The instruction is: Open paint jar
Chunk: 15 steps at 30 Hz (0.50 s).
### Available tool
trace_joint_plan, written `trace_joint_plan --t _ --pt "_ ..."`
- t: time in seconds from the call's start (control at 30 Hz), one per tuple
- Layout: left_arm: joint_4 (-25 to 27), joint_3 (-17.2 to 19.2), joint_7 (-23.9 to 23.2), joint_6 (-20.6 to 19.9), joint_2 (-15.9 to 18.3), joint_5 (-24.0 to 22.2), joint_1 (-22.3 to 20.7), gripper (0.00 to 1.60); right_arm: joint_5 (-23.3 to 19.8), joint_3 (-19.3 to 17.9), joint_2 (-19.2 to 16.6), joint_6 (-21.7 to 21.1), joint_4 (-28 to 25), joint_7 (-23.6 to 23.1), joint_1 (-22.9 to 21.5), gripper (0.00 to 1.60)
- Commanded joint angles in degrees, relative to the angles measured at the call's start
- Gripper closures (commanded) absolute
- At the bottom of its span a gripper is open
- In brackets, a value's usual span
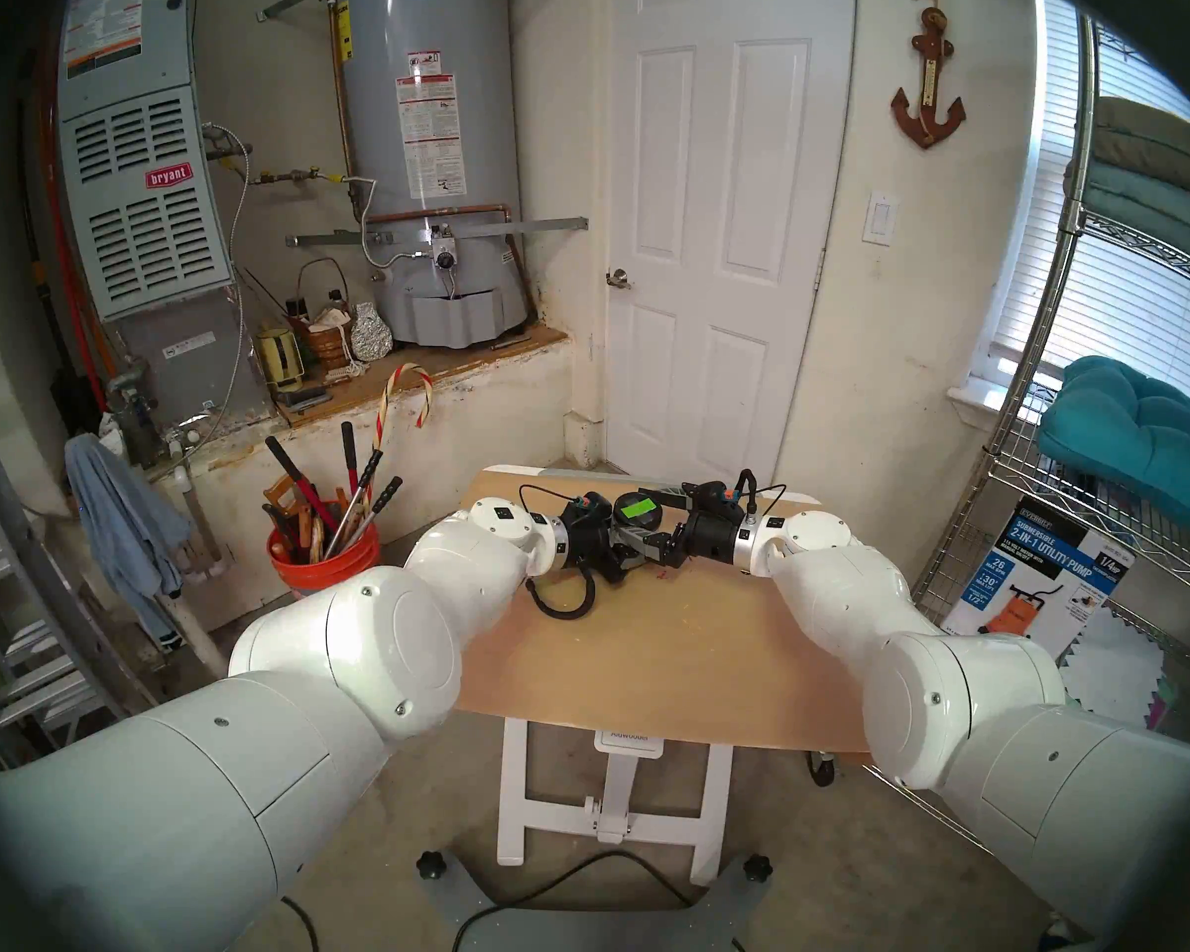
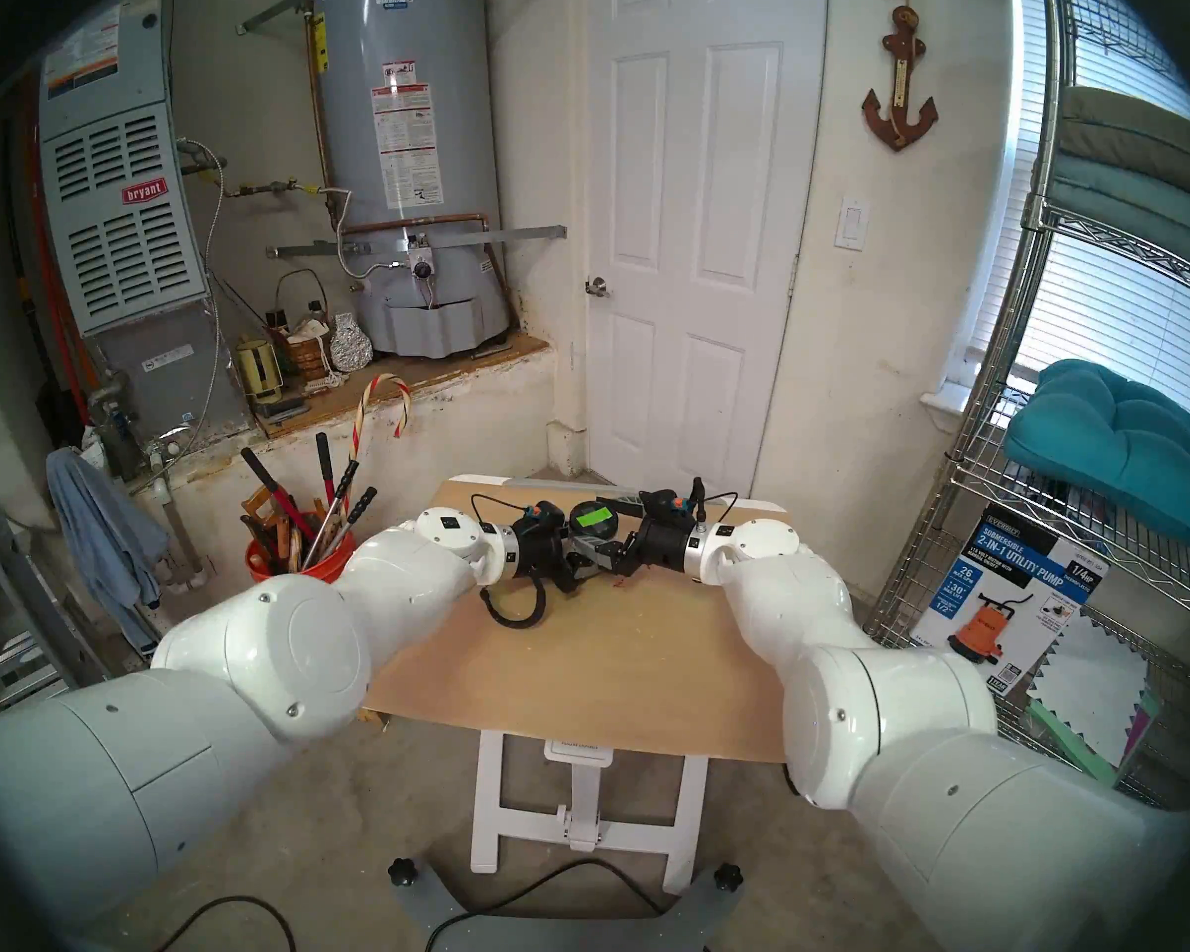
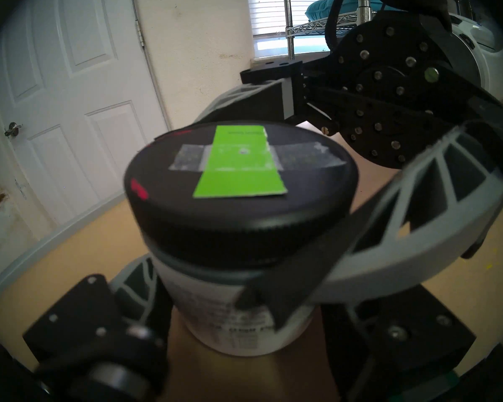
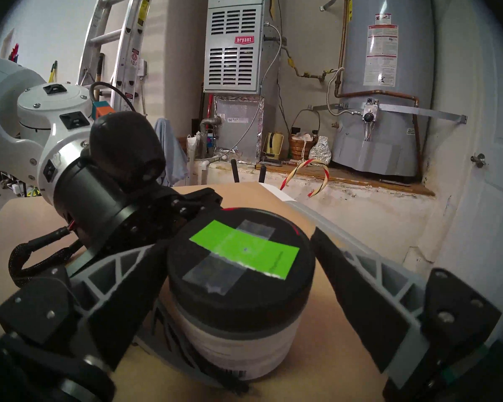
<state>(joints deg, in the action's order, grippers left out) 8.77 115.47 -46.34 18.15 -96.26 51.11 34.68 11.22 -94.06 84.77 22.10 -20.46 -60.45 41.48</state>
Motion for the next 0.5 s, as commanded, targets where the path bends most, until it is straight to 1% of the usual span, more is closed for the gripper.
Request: trace_joint_plan --t 0.0,0.1,0.13,0.17,0.2,0.23,0.27,0.33,0.43,0.47 --pt "-0.1 0.1 -0.2 0.0 0.6 0.0 0.0 1.6 -0.3 -0.4 0.5 -1.7 -4.3 0.5 0.7 0.0" --pt "-0.2 0.2 -0.2 0.0 0.6 0.0 0.0 1.6 -0.2 -0.4 0.5 -2.2 -5.2 0.5 1.2 0.01" --pt "-0.2 0.2 -0.2 0.0 0.6 0.0 0.0 1.6 -0.2 -0.4 0.5 -2.5 -5.7 0.5 1.4 0.55" --pt "-0.2 0.3 -0.2 0.0 0.7 0.1 0.0 1.6 -0.2 -0.4 0.6 -3.0 -6.5 0.5 1.9 0.8" --pt "-0.2 0.3 -0.2 0.0 0.7 0.1 0.0 1.6 -0.2 -0.4 0.6 -3.2 -7.0 0.4 2.1 0.87" --pt "-0.2 0.3 -0.2 0.0 0.7 0.1 0.0 1.6 -0.2 -0.5 0.6 -3.5 -7.8 0.4 2.5 1.09" --pt "-0.2 0.4 -0.2 0.0 0.7 0.2 0.0 1.6 -0.2 -0.5 0.6 -3.9 -8.5 0.4 2.9 1.17" --pt "-0.3 0.5 -0.2 -0.1 0.7 0.2 0.0 1.6 -0.1 -0.6 0.6 -4.5 -9.7 0.4 3.6 1.28" --pt "-0.3 0.7 -0.6 0.0 0.8 0.1 0.0 1.6 0.0 -0.7 0.6 -5.5 -12.2 0.4 5.0 1.39" --pt "-0.4 0.7 -0.7 0.0 0.9 0.2 -0.1 1.6 0.1 -0.7 0.6 -5.8 -13.1 0.3 5.4 1.6"
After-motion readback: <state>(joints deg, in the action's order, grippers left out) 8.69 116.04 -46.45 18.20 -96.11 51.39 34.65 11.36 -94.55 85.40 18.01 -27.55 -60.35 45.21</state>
